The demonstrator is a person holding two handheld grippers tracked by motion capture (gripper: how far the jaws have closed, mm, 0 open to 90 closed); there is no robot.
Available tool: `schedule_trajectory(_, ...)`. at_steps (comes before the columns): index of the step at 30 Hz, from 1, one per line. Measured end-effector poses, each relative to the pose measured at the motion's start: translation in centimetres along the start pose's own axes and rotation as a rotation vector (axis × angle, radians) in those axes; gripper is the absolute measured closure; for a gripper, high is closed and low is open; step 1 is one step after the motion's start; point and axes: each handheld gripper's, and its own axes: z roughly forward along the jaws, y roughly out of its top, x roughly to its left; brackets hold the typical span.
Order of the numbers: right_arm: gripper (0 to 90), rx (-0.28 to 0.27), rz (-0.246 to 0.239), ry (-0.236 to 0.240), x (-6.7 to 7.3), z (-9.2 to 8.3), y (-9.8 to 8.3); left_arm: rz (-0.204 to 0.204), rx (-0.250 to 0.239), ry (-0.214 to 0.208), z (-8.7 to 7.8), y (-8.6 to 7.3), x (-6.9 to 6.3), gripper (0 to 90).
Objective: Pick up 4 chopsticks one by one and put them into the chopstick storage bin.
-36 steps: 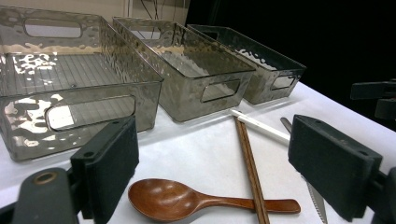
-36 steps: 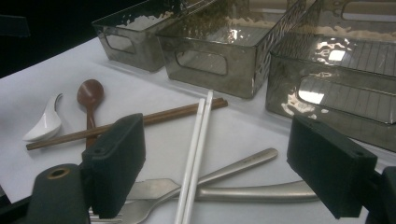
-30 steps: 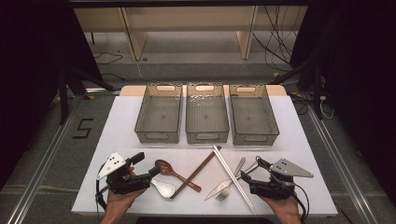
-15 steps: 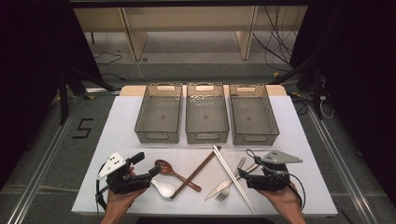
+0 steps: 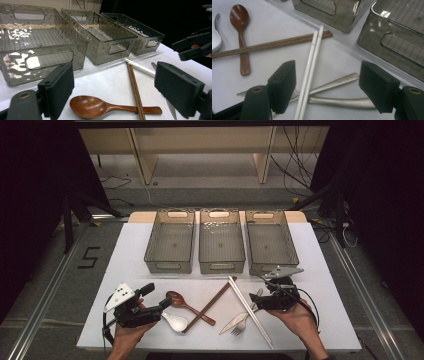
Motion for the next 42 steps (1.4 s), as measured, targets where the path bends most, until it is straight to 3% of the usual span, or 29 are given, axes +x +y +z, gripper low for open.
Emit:
schedule_trajectory(9,40.0,0.107,0.004,0.024,0.0,2.0,0.5,-0.001,-0.001,-0.002,0.0,0.0,0.0,15.7)
schedule_trajectory(18,52.6,0.195,-0.025,0.056,0.5,4.0,0.6,-0.002,-0.002,-0.002,0.0,0.0,0.0,15.7)
schedule_trajectory(42,68.2,0.277,-0.017,0.068,0.6,6.0,0.8,0.001,-0.002,-0.003,0.0,0.0,0.1,15.7)
